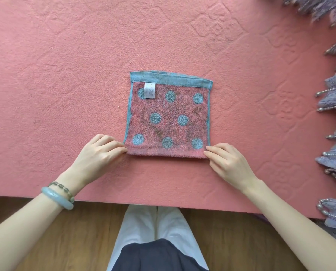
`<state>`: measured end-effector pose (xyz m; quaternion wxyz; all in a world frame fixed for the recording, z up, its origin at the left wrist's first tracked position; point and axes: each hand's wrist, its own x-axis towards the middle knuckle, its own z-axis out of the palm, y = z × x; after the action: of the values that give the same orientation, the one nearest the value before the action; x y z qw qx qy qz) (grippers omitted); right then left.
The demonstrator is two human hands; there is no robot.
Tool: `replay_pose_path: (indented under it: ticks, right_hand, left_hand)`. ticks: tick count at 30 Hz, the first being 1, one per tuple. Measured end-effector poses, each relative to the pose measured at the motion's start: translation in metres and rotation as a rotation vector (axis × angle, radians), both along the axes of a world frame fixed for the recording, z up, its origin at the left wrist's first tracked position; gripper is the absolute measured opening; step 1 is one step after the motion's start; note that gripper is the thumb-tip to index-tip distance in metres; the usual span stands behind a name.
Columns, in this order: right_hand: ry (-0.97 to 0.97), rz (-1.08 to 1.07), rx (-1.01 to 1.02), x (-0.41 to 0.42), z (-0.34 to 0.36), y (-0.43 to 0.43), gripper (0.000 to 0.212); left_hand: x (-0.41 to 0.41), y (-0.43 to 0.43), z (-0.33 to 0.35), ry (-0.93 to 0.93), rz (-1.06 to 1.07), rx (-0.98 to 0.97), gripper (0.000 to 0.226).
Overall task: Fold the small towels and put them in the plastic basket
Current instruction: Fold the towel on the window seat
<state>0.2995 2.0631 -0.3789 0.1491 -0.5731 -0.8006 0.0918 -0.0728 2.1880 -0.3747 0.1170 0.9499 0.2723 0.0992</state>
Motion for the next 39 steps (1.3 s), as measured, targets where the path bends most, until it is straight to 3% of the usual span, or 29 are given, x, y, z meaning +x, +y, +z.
replay_pose_path:
  ticks: [11,18,24,30,33,35,39]
  right_hand:
    - [0.050,0.025,-0.092,-0.007,0.024,-0.036,0.019]
    - [0.130,0.077,-0.290,-0.020,0.041,-0.082,0.016]
    - [0.383,-0.215,-0.388,-0.017,0.051,-0.059,0.020]
    - [0.469,-0.528,-0.402,-0.010,0.049,0.013,0.022]
    - [0.594,-0.678,-0.453,-0.009,0.044,0.046,0.028]
    - [0.679,-0.778,-0.447,-0.007,0.040,0.064,0.022]
    - [0.655,-0.874,-0.447,-0.003,0.027,0.086,0.022]
  left_hand:
    - [-0.017,-0.029,0.029,0.019,-0.109,-0.117,0.020]
    - [-0.032,-0.072,0.039,0.031,-0.136,-0.388,0.016]
    - [-0.024,-0.053,0.052,-0.127,0.124,-0.572,0.017]
    - [-0.004,0.006,0.043,-0.168,0.315,-0.533,0.022]
    - [0.012,0.034,0.038,-0.229,0.539,-0.595,0.009]
    - [0.026,0.052,0.034,-0.279,0.698,-0.684,0.012]
    - [0.044,0.074,0.022,-0.214,0.815,-0.695,0.003]
